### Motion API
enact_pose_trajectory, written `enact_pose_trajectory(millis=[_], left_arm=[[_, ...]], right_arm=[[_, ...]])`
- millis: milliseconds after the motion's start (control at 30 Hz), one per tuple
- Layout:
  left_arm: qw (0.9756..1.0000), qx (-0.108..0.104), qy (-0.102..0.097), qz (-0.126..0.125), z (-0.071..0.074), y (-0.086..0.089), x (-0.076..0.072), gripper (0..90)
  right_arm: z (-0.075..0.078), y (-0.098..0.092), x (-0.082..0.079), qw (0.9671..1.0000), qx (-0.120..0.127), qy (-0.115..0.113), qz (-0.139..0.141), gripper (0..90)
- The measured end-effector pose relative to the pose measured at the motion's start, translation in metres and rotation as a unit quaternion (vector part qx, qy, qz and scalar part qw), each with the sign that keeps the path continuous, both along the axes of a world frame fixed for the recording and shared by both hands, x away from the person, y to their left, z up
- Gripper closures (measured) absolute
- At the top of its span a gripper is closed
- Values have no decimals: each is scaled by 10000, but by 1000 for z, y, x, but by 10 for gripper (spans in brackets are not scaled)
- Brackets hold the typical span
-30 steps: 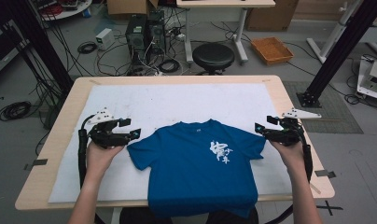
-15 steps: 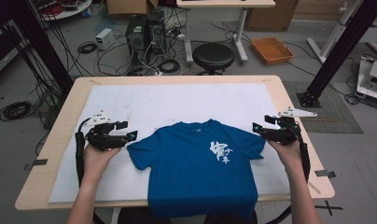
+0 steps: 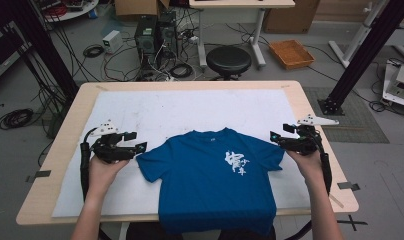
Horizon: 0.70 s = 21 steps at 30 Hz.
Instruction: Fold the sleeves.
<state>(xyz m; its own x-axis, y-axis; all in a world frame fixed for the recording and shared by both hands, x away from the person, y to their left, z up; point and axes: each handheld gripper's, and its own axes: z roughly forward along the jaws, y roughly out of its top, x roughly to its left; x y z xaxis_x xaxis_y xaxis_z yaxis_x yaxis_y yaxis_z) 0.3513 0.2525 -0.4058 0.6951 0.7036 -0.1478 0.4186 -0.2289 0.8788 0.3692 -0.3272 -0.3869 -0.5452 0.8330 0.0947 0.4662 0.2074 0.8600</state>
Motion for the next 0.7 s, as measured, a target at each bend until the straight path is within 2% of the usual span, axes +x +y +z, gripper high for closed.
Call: enact_pose_trajectory(millis=[267, 467, 567, 700], left_arm=[[9998, 123, 118, -34, -8, 6, -4, 364], [9998, 79, 196, 17, -13, 12, -6, 389], [9996, 106, 273, -7, -16, 13, -5, 427], [9993, 165, 349, 8, -20, 13, -4, 429]], right_arm=[[-1, 1, 0, 10000, -26, 19, -36, 321], [-1, 2, -1, 10000, -27, 26, -35, 324], [-1, 2, 0, 10000, -45, 29, -37, 325], [-1, 2, 0, 10000, -40, 46, -56, 325]])
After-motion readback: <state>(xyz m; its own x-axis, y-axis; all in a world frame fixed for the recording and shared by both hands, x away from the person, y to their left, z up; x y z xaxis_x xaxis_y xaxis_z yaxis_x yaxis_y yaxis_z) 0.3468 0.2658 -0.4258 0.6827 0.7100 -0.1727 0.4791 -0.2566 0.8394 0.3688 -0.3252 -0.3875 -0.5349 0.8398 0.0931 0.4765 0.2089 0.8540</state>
